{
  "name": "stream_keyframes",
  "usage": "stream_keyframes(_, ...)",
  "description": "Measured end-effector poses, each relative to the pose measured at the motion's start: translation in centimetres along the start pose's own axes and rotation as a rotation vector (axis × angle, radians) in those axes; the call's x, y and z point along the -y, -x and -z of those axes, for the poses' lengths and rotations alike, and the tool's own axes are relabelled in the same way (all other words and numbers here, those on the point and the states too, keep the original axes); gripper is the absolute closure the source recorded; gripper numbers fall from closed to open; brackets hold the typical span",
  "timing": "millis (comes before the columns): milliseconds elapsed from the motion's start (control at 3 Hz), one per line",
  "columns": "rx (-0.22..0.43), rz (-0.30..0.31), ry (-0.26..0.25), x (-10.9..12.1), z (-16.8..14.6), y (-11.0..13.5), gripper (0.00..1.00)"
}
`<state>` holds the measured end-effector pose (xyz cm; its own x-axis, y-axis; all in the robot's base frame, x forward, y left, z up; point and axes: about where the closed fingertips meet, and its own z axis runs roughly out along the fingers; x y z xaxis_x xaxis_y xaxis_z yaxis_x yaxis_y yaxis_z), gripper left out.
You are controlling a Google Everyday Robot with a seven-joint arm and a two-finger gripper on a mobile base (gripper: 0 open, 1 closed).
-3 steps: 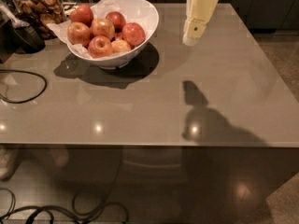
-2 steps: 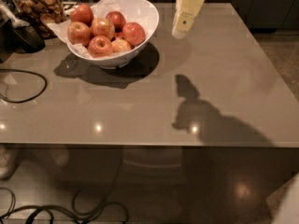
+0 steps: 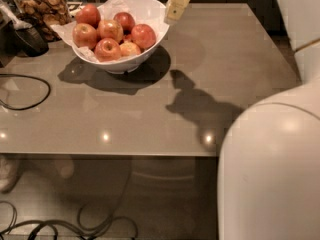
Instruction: Pick apple from white bowl
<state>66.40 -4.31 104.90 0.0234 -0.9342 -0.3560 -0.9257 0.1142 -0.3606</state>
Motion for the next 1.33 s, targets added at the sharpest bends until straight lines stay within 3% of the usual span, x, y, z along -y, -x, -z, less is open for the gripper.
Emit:
stream_keyframes(667, 0.03, 0.004, -0.003, 2.6, -2.7, 1.9, 0.27)
stream_keyframes(1333, 0.035, 0.012, 0.017, 3.6, -6.0, 3.5, 0.24)
